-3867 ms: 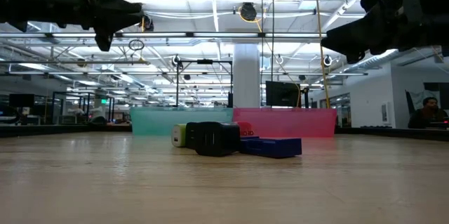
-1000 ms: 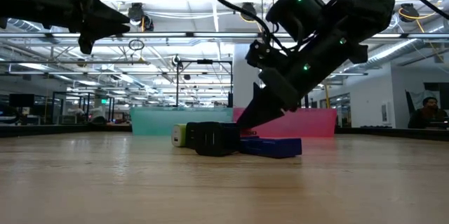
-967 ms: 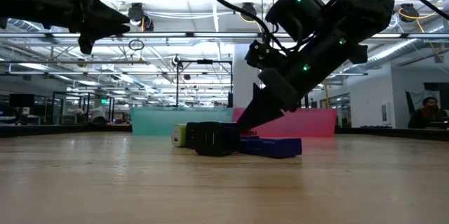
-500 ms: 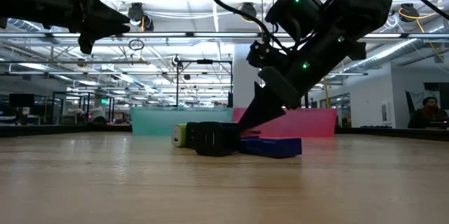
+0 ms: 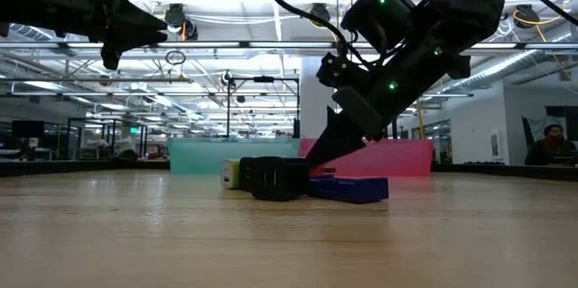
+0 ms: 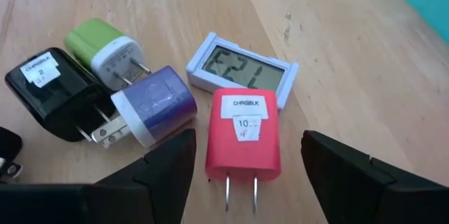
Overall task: Sort charging adapters and watches
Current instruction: Put the red charging adapter in the red bin
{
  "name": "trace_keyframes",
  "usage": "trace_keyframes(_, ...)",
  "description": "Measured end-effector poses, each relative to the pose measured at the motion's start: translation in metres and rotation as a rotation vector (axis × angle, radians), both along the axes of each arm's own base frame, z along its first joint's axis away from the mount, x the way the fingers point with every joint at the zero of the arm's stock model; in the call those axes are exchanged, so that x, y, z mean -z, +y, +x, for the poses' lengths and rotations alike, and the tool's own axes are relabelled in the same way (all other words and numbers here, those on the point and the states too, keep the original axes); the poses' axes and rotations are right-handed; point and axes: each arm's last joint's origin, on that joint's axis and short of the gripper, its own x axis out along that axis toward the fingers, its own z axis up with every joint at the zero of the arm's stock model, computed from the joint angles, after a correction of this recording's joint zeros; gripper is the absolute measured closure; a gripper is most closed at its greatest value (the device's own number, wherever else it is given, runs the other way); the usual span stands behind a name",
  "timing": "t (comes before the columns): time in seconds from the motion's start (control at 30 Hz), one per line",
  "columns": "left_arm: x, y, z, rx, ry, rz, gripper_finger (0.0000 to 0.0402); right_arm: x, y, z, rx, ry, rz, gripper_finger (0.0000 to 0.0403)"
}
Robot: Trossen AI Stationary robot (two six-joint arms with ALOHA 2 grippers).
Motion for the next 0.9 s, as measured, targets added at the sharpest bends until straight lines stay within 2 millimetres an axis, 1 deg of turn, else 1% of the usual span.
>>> trace_keyframes(0.13, 0.0000, 0.0000, 0.0000, 0.000, 0.000, -0.001, 0.0293, 0.0000, 0.0001, 0.0000, -0.002, 0.000, 0.001, 0.0166)
trace_keyframes(0.63, 0.0000, 0.0000, 0.0000, -0.001, 0.000, -0.001, 0.0293, 0.0001, 0.0002, 0.0000, -0.007, 0.001, 0.005, 0.0244)
trace_keyframes(0.73, 0.0000, 0.0000, 0.0000, 0.000, 0.000, -0.001, 0.0293, 0.0004, 0.0012, 0.0000, -0.047, 0.007, 0.018, 0.0250)
trace_keyframes(0.9, 0.0000, 0.0000, 0.0000, 0.000, 0.000, -0.001, 0.0293, 0.0006, 0.0013, -0.0001, -0.079, 0.016, -0.010, 0.0249)
